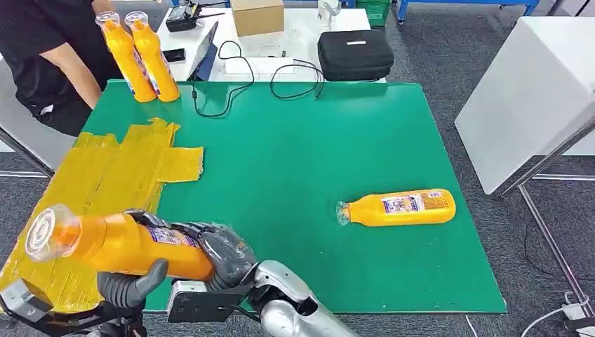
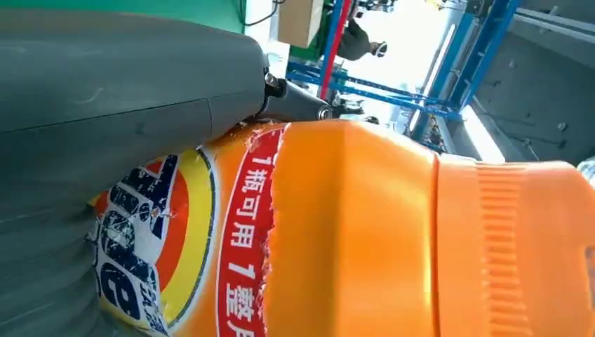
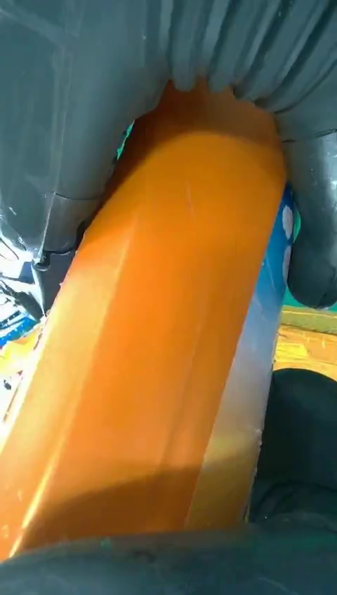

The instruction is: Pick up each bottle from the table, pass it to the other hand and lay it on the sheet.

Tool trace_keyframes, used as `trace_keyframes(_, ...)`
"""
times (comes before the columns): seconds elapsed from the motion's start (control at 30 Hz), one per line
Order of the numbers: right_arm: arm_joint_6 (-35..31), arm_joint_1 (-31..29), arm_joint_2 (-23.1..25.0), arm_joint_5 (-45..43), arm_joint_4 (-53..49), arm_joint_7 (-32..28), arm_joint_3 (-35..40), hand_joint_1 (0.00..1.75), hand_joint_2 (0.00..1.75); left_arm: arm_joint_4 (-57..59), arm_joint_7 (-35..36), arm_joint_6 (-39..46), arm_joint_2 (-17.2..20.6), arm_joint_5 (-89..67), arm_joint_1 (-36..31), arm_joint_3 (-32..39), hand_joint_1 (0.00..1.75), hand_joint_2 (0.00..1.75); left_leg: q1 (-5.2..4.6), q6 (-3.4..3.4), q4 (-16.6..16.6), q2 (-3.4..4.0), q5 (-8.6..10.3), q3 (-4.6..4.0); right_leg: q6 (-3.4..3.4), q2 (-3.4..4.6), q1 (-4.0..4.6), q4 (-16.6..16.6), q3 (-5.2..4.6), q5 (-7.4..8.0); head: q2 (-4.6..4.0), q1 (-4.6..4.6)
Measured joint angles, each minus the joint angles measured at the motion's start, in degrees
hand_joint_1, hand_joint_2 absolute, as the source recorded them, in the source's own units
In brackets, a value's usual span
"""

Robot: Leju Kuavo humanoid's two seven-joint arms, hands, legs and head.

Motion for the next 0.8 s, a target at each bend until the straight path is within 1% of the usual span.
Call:
trace_keyframes(0.17,-1.35,0.27,-0.15,1.33,-0.79,0.02,-0.70,0.00,1.75,0.00,0.28,1.33,0.00,-0.68,-1.46,0.00,1.75,1.75,0.00,0.00,0.00,0.01,0.00,0.01,0.00,0.00,0.00,0.00,0.00,0.00,0.00,0.00)
trace_keyframes(0.2,-1.35,0.35,-0.20,1.38,-1.11,0.04,-0.87,0.00,0.00,0.00,0.33,1.62,0.00,-0.68,-1.64,0.00,1.75,1.75,0.00,0.00,0.00,0.01,0.00,0.01,0.00,0.00,0.00,0.00,0.00,0.00,0.00,0.00)
trace_keyframes(0.43,-2.20,1.40,-0.78,1.75,-2.90,0.31,-2.27,0.00,0.00,0.41,0.11,3.84,0.04,-2.49,-2.61,0.80,1.75,1.75,0.00,0.00,0.00,-0.01,0.00,0.01,0.00,-0.01,0.00,0.00,0.00,0.00,0.00,-0.02)
trace_keyframes(0.57,-2.45,3.80,-1.84,1.81,-5.71,0.31,-4.64,0.00,0.00,1.12,-0.13,5.23,0.35,-4.03,-3.72,3.39,1.75,1.75,0.00,0.00,0.00,0.00,0.00,0.00,0.00,-0.01,0.00,0.00,-0.01,0.00,0.00,-0.02)
trace_keyframes(0.67,-2.42,5.72,-2.47,2.16,-8.62,0.31,-7.00,0.00,0.00,1.68,-1.11,9.05,0.61,-10.85,-5.26,6.31,1.75,1.75,0.00,0.00,0.00,-0.01,0.00,-0.01,0.00,-0.01,0.00,0.00,0.00,0.00,0.00,-0.02)
trace_keyframes(0.8,-2.29,7.36,-2.91,2.45,-11.56,0.31,-9.13,0.00,0.00,2.21,-1.38,10.25,0.96,-13.33,-6.81,8.85,1.75,1.75,0.00,0.00,0.00,0.00,0.00,-0.01,0.00,0.00,0.00,0.00,0.00,0.00,0.00,0.00)
